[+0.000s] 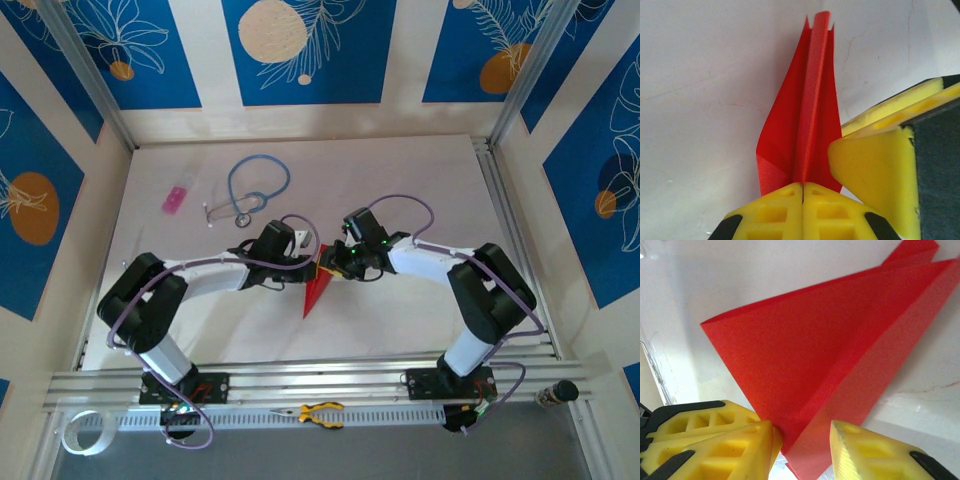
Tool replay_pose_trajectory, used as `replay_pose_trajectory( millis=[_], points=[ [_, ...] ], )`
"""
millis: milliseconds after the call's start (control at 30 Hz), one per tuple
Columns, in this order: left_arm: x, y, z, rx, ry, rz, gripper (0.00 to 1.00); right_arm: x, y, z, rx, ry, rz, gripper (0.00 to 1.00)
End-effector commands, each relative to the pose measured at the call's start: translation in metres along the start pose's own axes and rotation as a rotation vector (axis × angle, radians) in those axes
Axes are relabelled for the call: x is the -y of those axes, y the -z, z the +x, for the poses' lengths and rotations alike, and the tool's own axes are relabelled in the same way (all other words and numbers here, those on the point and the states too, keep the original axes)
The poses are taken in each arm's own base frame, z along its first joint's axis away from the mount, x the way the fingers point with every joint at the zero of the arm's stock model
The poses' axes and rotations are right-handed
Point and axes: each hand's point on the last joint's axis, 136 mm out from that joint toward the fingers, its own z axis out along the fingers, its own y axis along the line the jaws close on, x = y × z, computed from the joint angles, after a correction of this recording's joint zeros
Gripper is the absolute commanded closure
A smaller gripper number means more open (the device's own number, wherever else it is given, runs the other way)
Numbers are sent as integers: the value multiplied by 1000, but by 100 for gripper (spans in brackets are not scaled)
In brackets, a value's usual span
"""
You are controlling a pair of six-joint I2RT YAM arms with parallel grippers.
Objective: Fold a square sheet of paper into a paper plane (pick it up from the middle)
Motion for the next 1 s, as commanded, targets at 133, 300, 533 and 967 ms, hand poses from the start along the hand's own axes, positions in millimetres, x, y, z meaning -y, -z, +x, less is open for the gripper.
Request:
replay_pose_trajectory(
  millis=[133, 300, 533, 967],
  points=[
    [10, 6, -10, 24, -37, -1, 100, 10, -5, 9, -48, -7, 64, 67],
    [10, 6, -10, 24, -39, -3, 100, 19, -1, 11, -48, -16, 71, 70],
    [10, 6, -10, 23, -35, -3, 100, 27, 5, 12, -37, -26, 67, 76],
    [9, 12, -2, -19, -74, -14, 74, 22, 4, 12, -42, -24, 17, 97]
  ],
)
